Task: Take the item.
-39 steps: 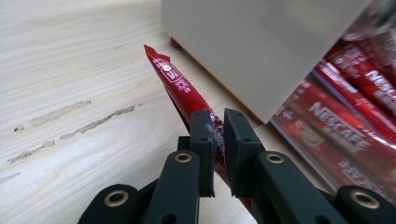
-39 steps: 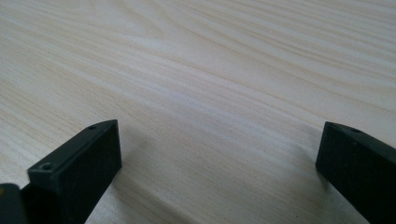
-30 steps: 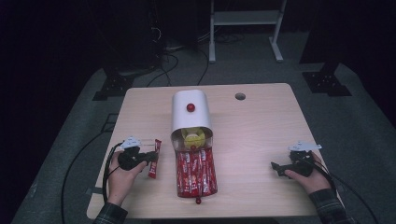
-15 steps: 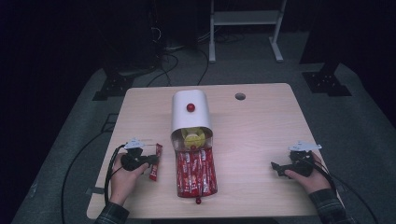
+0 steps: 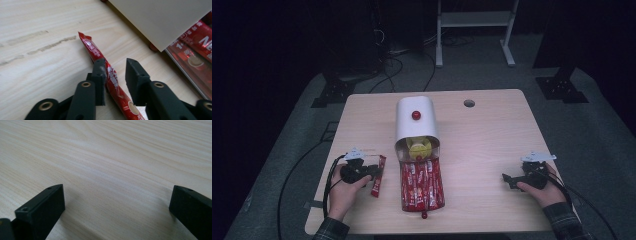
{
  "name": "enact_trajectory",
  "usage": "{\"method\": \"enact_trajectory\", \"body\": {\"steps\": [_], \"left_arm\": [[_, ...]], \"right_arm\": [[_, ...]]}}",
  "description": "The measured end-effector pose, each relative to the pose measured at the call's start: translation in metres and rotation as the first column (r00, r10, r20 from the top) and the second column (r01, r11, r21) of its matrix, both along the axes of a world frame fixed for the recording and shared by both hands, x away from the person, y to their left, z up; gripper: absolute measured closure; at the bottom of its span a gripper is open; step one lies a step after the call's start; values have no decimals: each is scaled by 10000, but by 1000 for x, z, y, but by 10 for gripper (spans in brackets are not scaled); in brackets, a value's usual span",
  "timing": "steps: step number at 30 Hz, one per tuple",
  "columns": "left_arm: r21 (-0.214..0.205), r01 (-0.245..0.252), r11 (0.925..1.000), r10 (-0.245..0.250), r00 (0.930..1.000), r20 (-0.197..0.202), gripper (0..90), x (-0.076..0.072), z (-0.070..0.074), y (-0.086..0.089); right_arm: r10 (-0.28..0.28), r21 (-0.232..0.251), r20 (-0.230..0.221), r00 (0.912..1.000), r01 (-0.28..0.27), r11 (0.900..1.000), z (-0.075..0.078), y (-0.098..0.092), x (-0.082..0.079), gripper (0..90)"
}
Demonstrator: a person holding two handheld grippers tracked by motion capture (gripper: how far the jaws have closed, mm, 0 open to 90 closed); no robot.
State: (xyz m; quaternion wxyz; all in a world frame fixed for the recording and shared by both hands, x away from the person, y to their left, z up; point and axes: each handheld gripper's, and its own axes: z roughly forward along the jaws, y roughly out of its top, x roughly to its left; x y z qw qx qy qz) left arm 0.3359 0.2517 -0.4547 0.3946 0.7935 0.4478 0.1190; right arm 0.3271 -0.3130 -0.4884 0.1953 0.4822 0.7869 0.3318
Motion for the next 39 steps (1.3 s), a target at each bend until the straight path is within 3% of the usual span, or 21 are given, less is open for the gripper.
{"method": "enact_trajectory", "body": {"steps": [8, 10, 19, 29, 33, 35, 39], "left_arm": [[202, -509, 9985, 504, 9984, 240, 565, -1, -1, 17], [276, -669, 9974, 662, 9975, 260, 500, 0, -2, 22], [955, -1142, 9889, 1113, 9932, 356, 380, 3, -11, 35], [1420, -1344, 9807, 1301, 9907, 392, 317, 6, -18, 41], [1734, -1344, 9756, 1245, 9900, 670, 252, 7, -21, 42], [1650, -1326, 9773, 1216, 9898, 747, 190, 7, -22, 43], [1485, -1297, 9804, 1140, 9874, 1100, 159, 6, -27, 47]], "right_arm": [[-1, 0, 1, 10000, 1, 10000, 0, 0, 0, 0], [-1, 1, 1, 10000, 1, 10000, 0, 0, 0, 0], [-1, 0, -1, 10000, 1, 10000, 0, 0, 0, 0], [-1, 1, -1, 10000, 1, 10000, 0, 0, 0, 0], [0, 0, 0, 10000, 0, 10000, 0, 0, 0, 0], [-1, 1, 0, 10000, 1, 10000, 0, 0, 0, 0], [0, 0, 1, 10000, 0, 10000, 0, 0, 0, 0]]}}
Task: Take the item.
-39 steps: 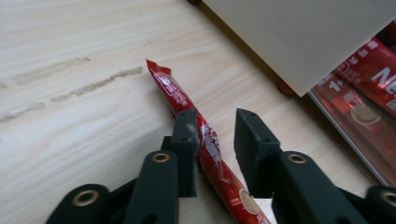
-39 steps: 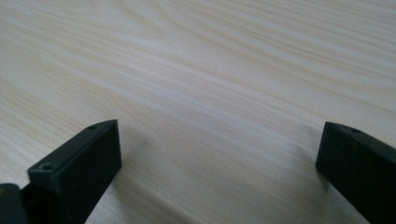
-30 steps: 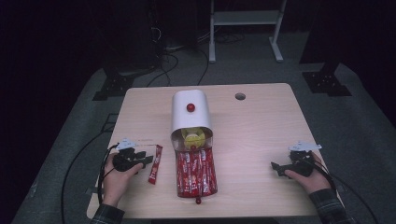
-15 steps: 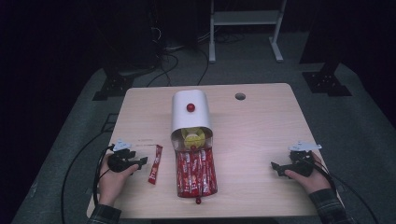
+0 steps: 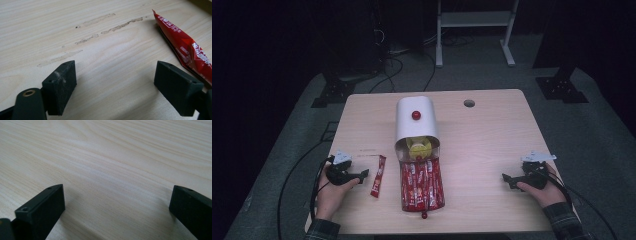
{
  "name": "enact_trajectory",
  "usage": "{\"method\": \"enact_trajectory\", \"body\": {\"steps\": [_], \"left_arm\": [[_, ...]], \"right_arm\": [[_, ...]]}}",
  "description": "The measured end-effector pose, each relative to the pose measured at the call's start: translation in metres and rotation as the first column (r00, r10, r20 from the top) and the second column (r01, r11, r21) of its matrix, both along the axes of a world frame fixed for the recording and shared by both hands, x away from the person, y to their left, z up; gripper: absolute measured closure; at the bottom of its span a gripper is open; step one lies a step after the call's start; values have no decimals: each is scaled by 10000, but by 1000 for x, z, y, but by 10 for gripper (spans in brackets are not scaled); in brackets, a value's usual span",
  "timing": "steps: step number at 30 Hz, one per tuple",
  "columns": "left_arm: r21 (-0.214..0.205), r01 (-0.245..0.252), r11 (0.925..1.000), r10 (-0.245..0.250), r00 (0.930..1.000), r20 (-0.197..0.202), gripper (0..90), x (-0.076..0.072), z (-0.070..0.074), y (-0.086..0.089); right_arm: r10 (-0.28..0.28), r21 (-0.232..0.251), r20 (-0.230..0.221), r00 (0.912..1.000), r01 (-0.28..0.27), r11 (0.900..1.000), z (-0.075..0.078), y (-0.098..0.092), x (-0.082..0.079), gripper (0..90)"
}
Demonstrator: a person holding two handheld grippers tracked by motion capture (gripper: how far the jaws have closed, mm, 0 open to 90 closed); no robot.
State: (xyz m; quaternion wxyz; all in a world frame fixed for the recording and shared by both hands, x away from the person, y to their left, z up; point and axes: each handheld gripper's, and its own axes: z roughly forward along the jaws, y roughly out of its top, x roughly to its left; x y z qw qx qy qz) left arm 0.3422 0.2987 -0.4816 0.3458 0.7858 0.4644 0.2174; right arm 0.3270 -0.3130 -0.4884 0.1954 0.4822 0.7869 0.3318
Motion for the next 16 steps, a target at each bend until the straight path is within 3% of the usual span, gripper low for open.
{"method": "enact_trajectory", "body": {"steps": [6, 16], "left_arm": [[185, -79, 9998, 84, 9995, -296, 12, 2, -1, 1], [134, -194, 9997, 198, 9992, -349, 0, 2, -1, 0]], "right_arm": [[13, -12, 22, 10000, -13, 10000, 0, 0, 0, 0], [11, -11, 22, 10000, -11, 10000, 0, 0, 0, 0]]}}
